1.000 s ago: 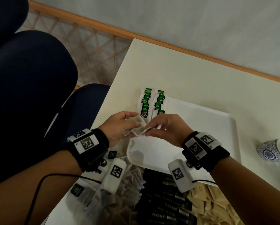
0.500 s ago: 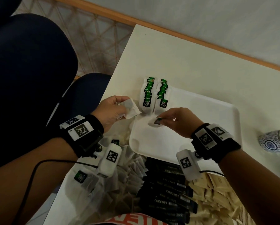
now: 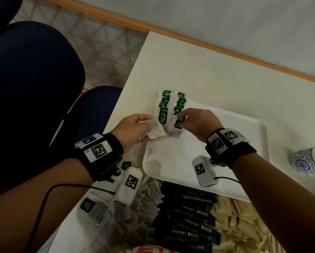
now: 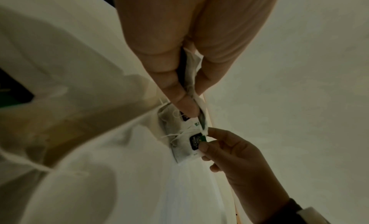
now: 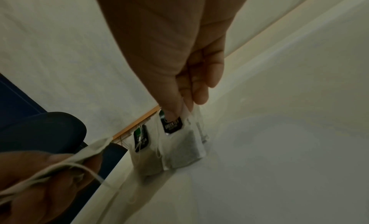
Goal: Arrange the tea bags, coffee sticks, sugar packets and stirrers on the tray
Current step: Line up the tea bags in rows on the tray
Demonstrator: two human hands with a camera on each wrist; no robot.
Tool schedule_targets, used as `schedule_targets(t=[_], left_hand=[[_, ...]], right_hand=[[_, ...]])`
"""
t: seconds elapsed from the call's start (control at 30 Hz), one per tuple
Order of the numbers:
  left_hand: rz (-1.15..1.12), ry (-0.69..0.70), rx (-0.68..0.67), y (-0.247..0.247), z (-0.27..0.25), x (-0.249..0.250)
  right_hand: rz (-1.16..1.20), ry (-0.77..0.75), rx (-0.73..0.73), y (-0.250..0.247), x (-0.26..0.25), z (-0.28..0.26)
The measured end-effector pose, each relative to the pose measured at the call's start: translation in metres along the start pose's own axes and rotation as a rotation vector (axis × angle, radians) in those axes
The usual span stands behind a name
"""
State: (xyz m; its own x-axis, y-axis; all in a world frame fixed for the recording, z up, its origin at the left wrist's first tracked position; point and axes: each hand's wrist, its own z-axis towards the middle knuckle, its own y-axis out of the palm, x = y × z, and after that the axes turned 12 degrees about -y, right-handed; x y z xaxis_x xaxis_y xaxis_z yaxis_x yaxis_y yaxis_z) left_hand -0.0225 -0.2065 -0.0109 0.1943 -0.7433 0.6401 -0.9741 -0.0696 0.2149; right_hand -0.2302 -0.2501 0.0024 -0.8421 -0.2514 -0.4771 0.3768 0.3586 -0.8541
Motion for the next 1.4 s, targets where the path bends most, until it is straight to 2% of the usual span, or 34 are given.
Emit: schedule_targets(t=[0.07,0.13,0.27,0.37,0.43,0.53,0.6,0.67,0.73,0.8,0.93,1.07,1.27,1.4], left_hand=[[0.0,-0.016,-0.005,0.003,0.0,0.0],[-0.023,-0.035,-0.016,0.004,0.0,0.0],[-0.093,-0.079,-0.07,0.007,-0.002,0.002],[-0.049,-0.114,-0.15,0.009,-0.006,0.003],[-0.029,-0.13,-0.129,0.008,-0.007,0.002],[-0.004,-0.104,-0.059,0.0,-0.008,0.001],[0.006,-0.064,-0.046,-0.009,-0.008,0.001],[-0.007,-0.028,-0.023,-0.019,-0.008,0.0],[-0.018,0.006,0.001,-0.029,-0.008,0.001],[-0.006,0.039,0.021,-0.034,-0.009,0.002],[0.051,0.086,0.05,-0.036,-0.01,0.003],[0.055,0.087,0.063,-0.034,-0.007,0.003],[-0.003,0.033,0.037,-0.027,-0.002,0.004],[-0.017,0.001,0.003,-0.022,-0.002,0.004]], right_hand=[[0.002,-0.071,0.075,0.001,0.001,-0.004],[0.031,-0.208,0.155,0.002,-0.001,-0.01],[0.079,-0.513,0.07,0.015,-0.012,-0.022],[0.074,-0.572,0.114,0.026,-0.018,-0.025],[0.132,-0.541,0.186,0.026,-0.023,-0.024],[0.273,-0.364,0.221,0.019,-0.028,-0.022],[0.241,-0.324,0.163,0.016,-0.029,-0.022],[0.171,-0.35,0.034,0.017,-0.03,-0.025],[0.133,-0.372,-0.031,0.022,-0.031,-0.026],[0.134,-0.351,-0.035,0.025,-0.033,-0.024],[0.13,-0.207,-0.019,0.029,-0.035,-0.007],[0.131,-0.124,0.017,0.028,-0.03,0.007],[0.126,-0.091,0.024,0.027,-0.026,0.013],[0.116,-0.171,0.121,0.027,-0.026,0.009]])
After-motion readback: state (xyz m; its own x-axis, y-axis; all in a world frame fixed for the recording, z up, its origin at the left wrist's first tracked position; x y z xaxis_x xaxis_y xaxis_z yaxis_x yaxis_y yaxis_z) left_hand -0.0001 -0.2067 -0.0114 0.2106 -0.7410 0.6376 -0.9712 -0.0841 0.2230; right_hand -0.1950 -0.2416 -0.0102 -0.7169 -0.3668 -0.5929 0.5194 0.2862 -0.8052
